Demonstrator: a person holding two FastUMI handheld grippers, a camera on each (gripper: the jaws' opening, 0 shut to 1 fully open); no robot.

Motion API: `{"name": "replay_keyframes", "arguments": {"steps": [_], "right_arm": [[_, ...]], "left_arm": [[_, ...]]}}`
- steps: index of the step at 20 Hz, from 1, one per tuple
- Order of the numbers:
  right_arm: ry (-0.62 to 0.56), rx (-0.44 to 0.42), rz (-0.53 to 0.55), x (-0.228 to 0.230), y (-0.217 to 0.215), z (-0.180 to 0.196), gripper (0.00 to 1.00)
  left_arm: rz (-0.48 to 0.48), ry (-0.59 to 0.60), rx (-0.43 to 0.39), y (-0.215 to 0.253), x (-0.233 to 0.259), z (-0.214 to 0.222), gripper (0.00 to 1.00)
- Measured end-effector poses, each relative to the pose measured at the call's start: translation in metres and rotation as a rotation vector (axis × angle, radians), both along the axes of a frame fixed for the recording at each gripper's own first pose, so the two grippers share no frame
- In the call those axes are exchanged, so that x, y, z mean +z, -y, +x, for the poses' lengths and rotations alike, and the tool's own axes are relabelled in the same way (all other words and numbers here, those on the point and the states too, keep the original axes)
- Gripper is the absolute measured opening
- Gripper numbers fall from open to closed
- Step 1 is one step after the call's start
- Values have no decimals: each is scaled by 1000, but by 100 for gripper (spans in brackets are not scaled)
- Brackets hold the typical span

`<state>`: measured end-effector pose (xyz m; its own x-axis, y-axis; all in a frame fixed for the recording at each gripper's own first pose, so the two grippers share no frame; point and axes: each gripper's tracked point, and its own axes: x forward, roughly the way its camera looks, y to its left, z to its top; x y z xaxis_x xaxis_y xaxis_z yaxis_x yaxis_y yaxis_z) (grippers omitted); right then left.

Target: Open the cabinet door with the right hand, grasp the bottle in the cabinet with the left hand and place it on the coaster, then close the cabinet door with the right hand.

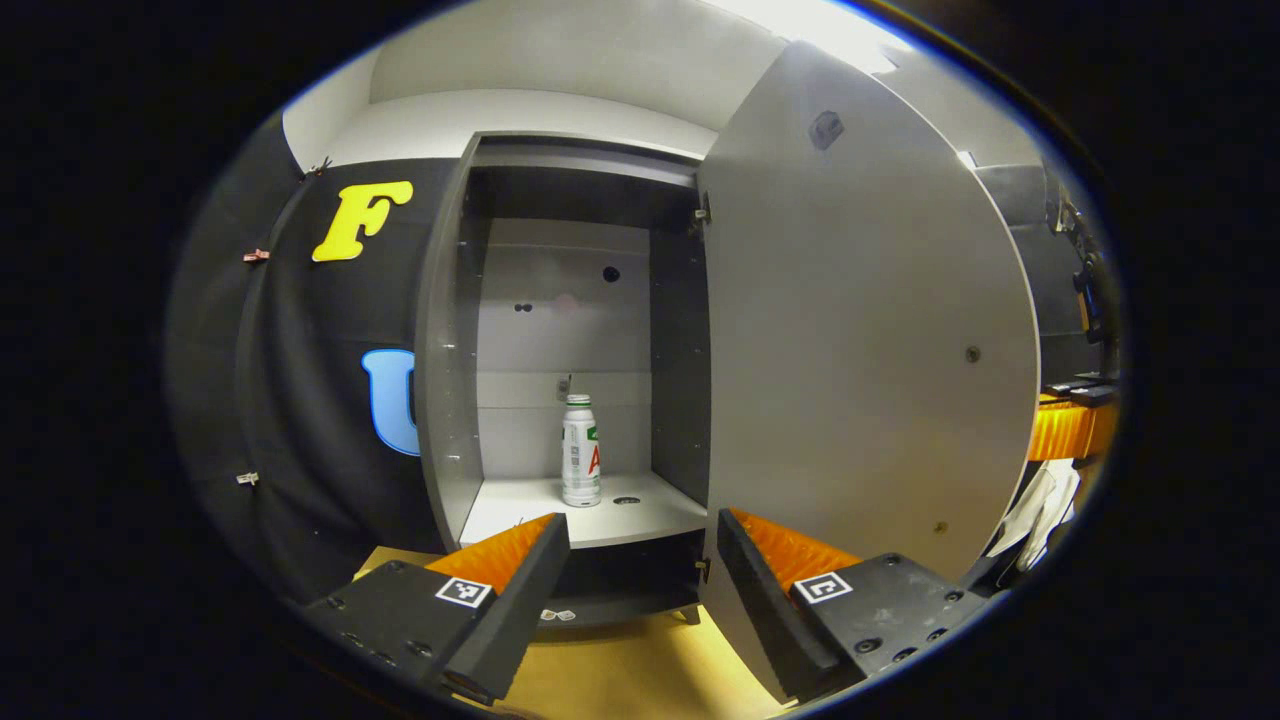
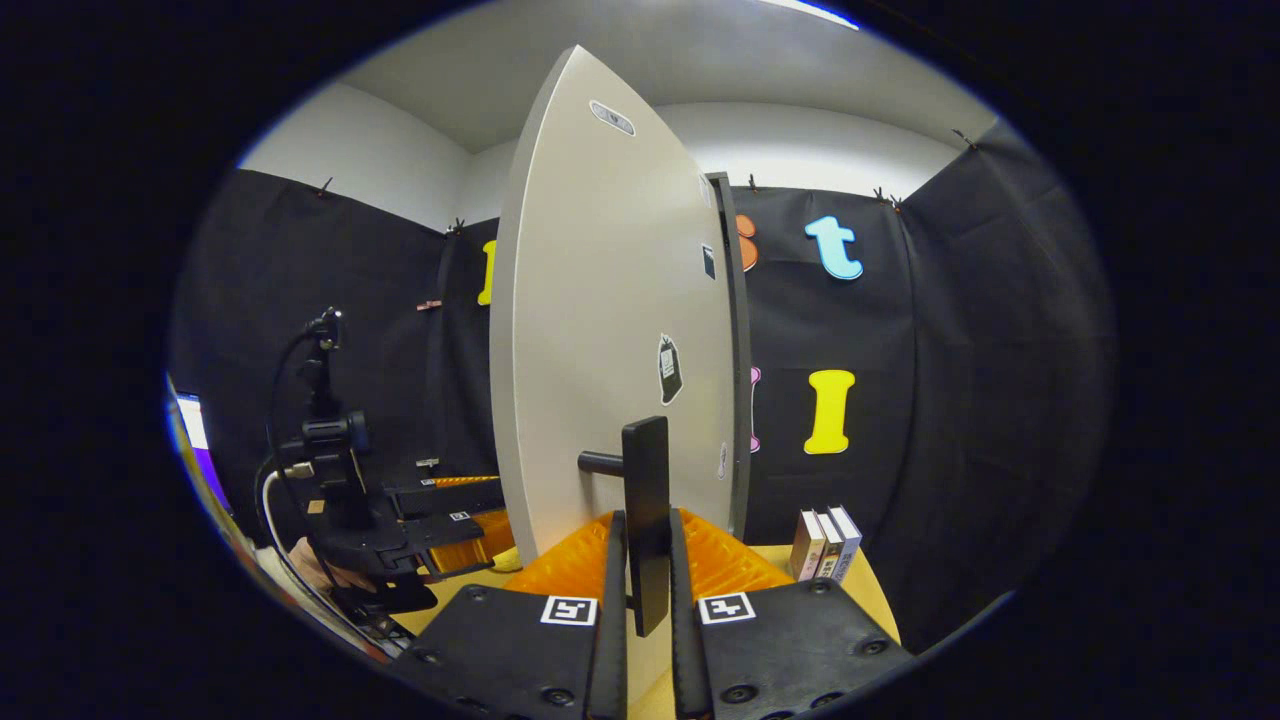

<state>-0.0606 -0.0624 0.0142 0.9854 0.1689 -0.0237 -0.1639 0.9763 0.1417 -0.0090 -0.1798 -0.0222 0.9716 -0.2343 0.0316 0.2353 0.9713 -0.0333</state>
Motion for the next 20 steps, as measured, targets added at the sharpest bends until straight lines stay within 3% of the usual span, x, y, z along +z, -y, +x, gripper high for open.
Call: {"name": "replay_keyframes", "arguments": {"steps": [10, 13, 14, 15, 20], "right_arm": [[-6, -161, -63, -5, 52, -6, 17], [-23, -160, -60, -11, 51, -10, 17], [-26, -161, -67, -11, 50, -12, 7], [-30, -166, -79, -13, 51, -13, 16], [-32, -209, -101, -11, 53, -19, 14]], "left_arm": [[18, -5, -50, 5, -2, 26, 94], [31, -16, -54, 2, -6, 37, 94], [38, -14, -49, -1, -6, 43, 94], [44, -5, -43, -4, -4, 48, 94], [53, 45, -9, -24, 7, 107, 95]]}}
